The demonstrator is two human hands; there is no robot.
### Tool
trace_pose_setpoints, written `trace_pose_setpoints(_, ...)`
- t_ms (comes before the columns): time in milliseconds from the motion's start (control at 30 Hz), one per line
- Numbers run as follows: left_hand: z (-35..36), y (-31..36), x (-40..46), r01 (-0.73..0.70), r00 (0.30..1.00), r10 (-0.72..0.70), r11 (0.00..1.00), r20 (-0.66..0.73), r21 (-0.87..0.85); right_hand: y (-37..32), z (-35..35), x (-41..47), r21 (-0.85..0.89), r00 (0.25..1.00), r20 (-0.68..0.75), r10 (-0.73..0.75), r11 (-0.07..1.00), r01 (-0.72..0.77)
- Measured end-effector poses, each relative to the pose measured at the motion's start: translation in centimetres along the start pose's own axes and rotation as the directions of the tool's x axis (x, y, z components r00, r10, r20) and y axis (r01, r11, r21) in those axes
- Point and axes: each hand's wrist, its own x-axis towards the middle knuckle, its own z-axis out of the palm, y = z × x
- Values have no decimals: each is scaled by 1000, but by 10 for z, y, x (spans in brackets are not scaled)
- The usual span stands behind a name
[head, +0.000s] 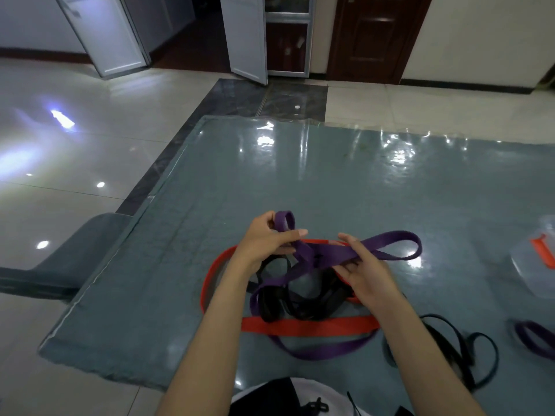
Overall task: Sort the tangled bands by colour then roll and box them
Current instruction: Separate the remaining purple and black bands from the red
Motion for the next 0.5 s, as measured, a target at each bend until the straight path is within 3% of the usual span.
trace_pose_setpoints(133, 19, -2, 2, -21, 1000, 21, 1000, 9, 12, 7, 7, -6, -238, 979, 188, -85, 963, 129)
trace_pose_setpoints(267, 36, -7, 5, -24, 997, 36, 985, 65, -171, 10, 11, -11, -398, 897, 383, -220, 837, 375)
trace_pose_setpoints(367, 36, -11, 8, -67, 986, 76, 996, 151, -67, 19, 8, -4, -567, 907, 273, -321, 708, 421)
trace_pose_setpoints(433, 30, -17, 11, -37, 978, 44, 999, 205, -40, 26, 4, 4, -582, 929, 159, -335, 728, 362)
trace_pose_setpoints(500, 18, -31, 18, -50, 995, 39, 992, 96, 113, 30, -3, 12, -553, 941, 108, -321, 767, 325)
